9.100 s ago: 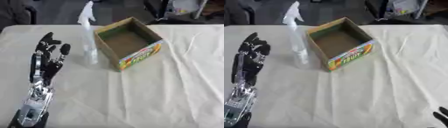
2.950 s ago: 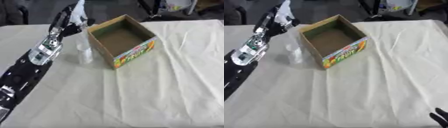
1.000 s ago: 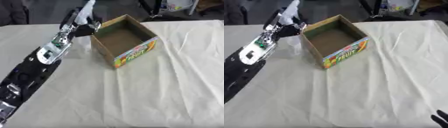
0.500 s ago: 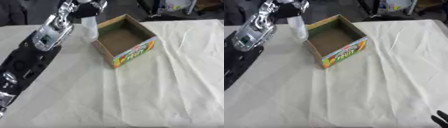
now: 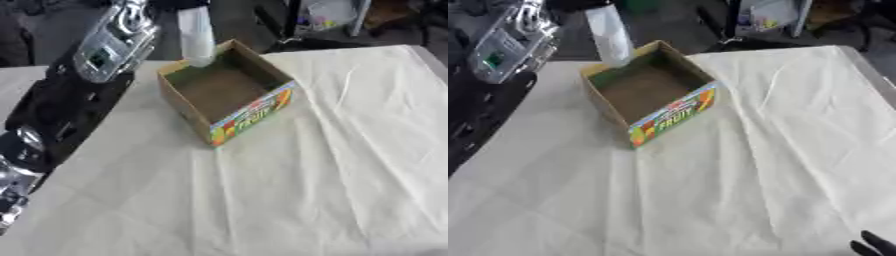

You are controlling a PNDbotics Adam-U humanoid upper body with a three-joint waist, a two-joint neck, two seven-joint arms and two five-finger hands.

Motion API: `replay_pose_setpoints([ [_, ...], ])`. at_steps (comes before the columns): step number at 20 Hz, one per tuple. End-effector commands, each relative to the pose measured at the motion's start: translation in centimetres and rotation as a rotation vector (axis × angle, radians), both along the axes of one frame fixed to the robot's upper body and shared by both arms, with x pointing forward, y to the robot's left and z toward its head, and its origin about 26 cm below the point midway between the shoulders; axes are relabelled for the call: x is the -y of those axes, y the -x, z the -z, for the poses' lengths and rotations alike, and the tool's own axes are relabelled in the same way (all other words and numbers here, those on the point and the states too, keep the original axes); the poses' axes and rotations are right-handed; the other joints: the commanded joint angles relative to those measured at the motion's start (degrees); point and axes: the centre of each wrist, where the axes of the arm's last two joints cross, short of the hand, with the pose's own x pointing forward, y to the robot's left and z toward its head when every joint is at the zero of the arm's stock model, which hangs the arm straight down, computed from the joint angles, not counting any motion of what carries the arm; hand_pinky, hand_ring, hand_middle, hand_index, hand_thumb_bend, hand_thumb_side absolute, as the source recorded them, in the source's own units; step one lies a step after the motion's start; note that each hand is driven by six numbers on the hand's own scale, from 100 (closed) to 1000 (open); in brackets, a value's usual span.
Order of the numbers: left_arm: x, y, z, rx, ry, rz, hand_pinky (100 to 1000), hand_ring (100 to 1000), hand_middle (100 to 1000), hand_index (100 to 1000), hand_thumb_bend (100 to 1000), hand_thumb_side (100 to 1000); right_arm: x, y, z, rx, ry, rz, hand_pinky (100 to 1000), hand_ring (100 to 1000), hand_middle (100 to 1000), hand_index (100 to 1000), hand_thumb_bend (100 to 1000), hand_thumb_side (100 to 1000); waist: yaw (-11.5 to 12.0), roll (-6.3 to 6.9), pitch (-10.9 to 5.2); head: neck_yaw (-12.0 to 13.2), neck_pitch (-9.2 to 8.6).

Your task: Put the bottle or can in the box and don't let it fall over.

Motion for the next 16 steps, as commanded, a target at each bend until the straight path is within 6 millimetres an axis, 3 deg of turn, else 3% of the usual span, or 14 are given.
replay_pose_setpoints([
  [1, 0.0, -1.0, 0.4, -0.002, 0.014, 0.006, 722, 469, 100, 455, 103, 100, 0.0, -0.2, -0.5, 0.023, 0.009, -0.022, 761, 1000, 1000, 1000, 100, 470, -0.34, -0.25, -0.38, -0.67, -1.66],
  [5, 0.3, -1.9, 2.1, -0.044, 0.051, 0.033, 727, 474, 100, 457, 111, 100, -0.2, -0.2, -0.6, 0.026, 0.009, -0.028, 761, 1000, 1000, 1000, 100, 468, -0.82, -0.29, -0.18, -1.2, -2.1],
  [8, 0.6, -2.0, 2.9, -0.066, 0.068, 0.056, 740, 514, 100, 490, 181, 100, -0.2, -0.2, -0.5, 0.025, 0.01, -0.028, 761, 1000, 1000, 1000, 100, 470, -0.93, -0.28, -0.13, -1.44, -2.17],
  [9, 0.7, -2.0, 3.1, -0.073, 0.066, 0.063, 770, 620, 161, 586, 297, 142, -0.2, -0.2, -0.5, 0.025, 0.011, -0.027, 761, 1000, 1000, 1000, 100, 470, -0.89, -0.26, -0.12, -1.5, -2.16],
  [10, 0.7, -1.9, 3.2, -0.077, 0.058, 0.067, 773, 629, 170, 595, 310, 151, -0.2, -0.2, -0.5, 0.025, 0.011, -0.026, 761, 1000, 1000, 1000, 100, 470, -0.83, -0.26, -0.12, -1.56, -2.15],
  [12, 0.7, -1.7, 3.4, -0.08, 0.03, 0.062, 816, 794, 359, 747, 508, 276, -0.2, -0.2, -0.5, 0.024, 0.011, -0.024, 761, 1000, 1000, 1000, 100, 470, -0.72, -0.26, -0.13, -1.66, -2.16],
  [13, 0.7, -1.7, 3.6, -0.082, 0.011, 0.055, 831, 834, 418, 785, 576, 324, -0.2, -0.2, -0.5, 0.024, 0.011, -0.023, 761, 1000, 1000, 1000, 100, 470, -0.66, -0.28, -0.12, -1.74, -2.21],
  [14, 0.6, -1.7, 3.8, -0.084, -0.012, 0.046, 851, 880, 481, 825, 603, 314, -0.2, -0.2, -0.5, 0.024, 0.011, -0.022, 762, 1000, 1000, 1000, 100, 470, -0.6, -0.31, -0.12, -1.81, -2.25],
  [15, 0.4, -1.6, 4.0, -0.09, -0.037, 0.037, 860, 900, 506, 843, 674, 391, -0.2, -0.2, -0.5, 0.024, 0.011, -0.02, 762, 1000, 1000, 1000, 100, 470, -0.54, -0.33, -0.13, -1.86, -2.27],
  [16, 0.3, -1.6, 4.3, -0.097, -0.058, 0.028, 868, 917, 529, 853, 691, 405, -0.2, -0.1, -0.4, 0.024, 0.011, -0.019, 762, 1000, 1000, 1000, 100, 470, -0.45, -0.34, -0.13, -1.87, -2.28],
])
